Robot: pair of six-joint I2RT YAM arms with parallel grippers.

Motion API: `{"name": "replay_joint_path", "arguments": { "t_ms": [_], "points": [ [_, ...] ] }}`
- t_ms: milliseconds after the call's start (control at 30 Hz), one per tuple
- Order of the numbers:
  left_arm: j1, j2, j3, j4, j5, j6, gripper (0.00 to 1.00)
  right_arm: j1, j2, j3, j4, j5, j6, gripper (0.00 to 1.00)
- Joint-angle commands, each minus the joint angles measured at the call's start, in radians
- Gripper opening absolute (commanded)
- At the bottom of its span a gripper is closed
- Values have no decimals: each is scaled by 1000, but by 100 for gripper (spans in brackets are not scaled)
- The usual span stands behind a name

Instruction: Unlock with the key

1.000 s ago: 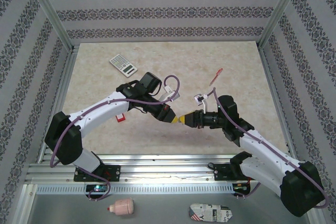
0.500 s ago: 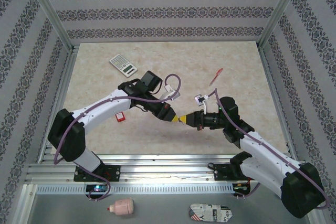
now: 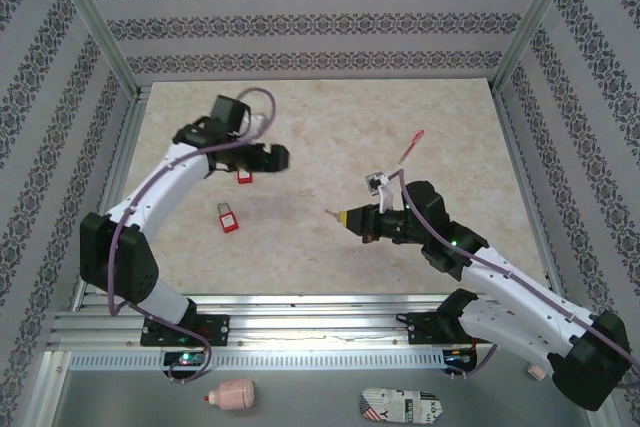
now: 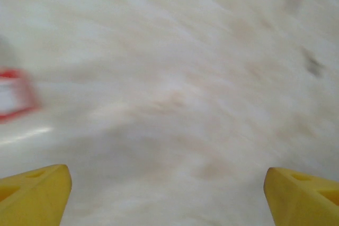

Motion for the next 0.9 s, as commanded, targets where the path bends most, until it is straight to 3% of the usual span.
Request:
{"name": "replay_joint_path", "arguments": {
  "t_ms": [0,67,167,400,867],
  "points": [
    [-5,95,104,-202,-384,11,95,36,56,65,-120,249,-59,0],
    [18,191,150,-227,-454,12,94,56,96,85,-108,269,-67,0],
    [48,285,210,-239,-464,-2,93,78,147,120,-102,260,-84,0],
    [83,479,312,-240,-338,-73,80,131,202,119,-55,258,-94,0],
    [102,677,407,-278,-324,-139,71,156,189,74,-15,256,-91,0]
  ]
}}
